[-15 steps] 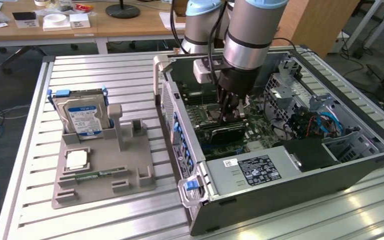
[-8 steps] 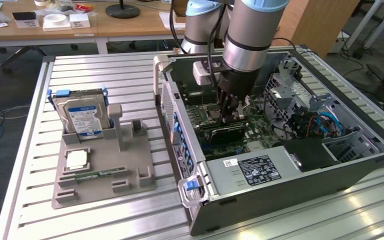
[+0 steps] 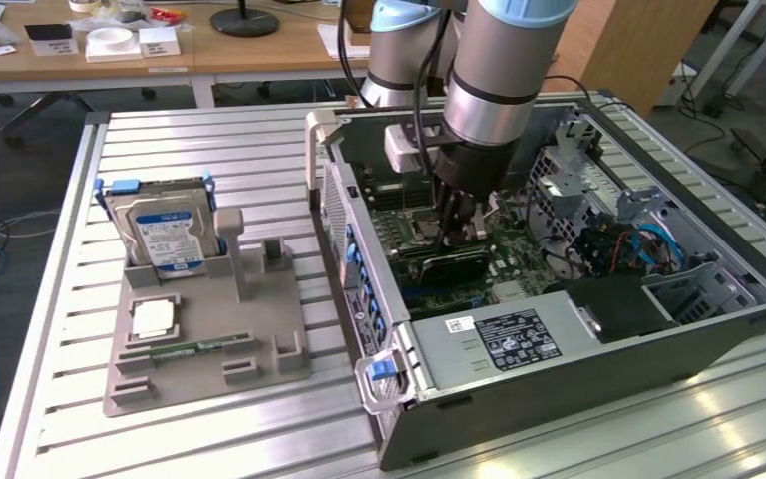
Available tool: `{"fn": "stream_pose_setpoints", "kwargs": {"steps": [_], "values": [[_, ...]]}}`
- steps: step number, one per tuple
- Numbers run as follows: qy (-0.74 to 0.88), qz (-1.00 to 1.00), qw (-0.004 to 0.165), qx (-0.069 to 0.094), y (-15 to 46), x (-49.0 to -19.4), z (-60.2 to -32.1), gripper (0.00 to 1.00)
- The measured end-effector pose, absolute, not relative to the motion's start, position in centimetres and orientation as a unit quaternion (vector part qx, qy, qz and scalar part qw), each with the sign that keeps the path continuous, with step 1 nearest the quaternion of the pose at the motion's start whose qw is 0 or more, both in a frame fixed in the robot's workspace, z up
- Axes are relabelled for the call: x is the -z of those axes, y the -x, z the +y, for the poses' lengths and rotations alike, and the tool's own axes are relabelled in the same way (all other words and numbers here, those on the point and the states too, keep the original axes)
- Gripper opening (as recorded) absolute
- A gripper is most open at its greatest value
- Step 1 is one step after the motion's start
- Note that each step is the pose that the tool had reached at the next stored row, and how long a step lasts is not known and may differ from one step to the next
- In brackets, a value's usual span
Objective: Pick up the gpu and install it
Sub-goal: 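Press down on the gpu until it lock into place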
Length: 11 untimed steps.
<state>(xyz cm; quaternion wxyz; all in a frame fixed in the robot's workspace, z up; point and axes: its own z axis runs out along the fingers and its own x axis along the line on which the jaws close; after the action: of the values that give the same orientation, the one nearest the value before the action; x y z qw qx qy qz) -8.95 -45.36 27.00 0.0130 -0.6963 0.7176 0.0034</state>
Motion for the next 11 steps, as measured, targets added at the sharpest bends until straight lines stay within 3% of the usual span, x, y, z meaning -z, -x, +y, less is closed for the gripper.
{"fn": "stream_pose_setpoints", "kwargs": {"steps": [11], "values": [[0.696,0.718,0.014,-0.004,8.96,-26.67,-45.14,0.11]]}}
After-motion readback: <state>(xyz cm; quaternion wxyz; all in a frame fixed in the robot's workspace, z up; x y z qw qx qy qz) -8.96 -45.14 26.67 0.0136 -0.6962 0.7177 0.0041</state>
